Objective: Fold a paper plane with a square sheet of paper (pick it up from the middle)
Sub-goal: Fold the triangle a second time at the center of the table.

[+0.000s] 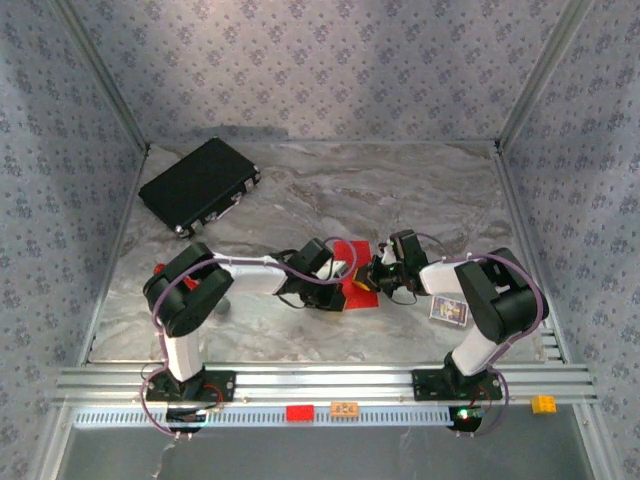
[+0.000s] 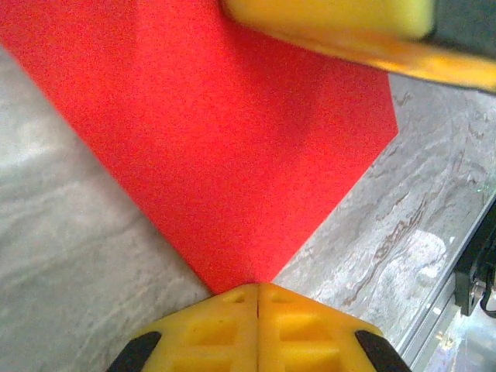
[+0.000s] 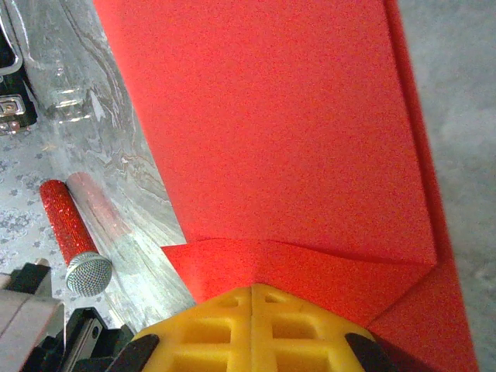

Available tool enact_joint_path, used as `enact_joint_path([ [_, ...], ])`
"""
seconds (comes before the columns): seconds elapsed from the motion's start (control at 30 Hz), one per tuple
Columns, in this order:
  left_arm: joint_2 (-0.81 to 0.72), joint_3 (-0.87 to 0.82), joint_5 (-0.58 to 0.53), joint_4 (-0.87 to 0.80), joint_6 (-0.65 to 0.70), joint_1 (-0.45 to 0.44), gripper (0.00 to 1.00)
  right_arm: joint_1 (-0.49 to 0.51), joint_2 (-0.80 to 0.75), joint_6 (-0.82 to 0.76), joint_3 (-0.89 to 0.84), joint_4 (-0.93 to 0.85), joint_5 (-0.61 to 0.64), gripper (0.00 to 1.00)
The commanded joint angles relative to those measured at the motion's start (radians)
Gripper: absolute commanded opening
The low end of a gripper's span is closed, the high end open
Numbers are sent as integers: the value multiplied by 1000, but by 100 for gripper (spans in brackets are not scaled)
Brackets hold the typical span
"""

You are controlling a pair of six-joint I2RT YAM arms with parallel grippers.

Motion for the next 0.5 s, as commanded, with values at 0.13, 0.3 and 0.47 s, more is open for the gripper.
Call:
enact_joint_path([
  [0.13,-75,34,-20,-14,-20,4,7,-11,21,7,-24,-89,73,2],
  [0.3,-8,116,-9,2,-25,25,7,-12,19,8,-25,-89,74,2],
  [0.47,103,196,6,-11,-16,25,7,-12,20,9,-25,-86,72,2],
])
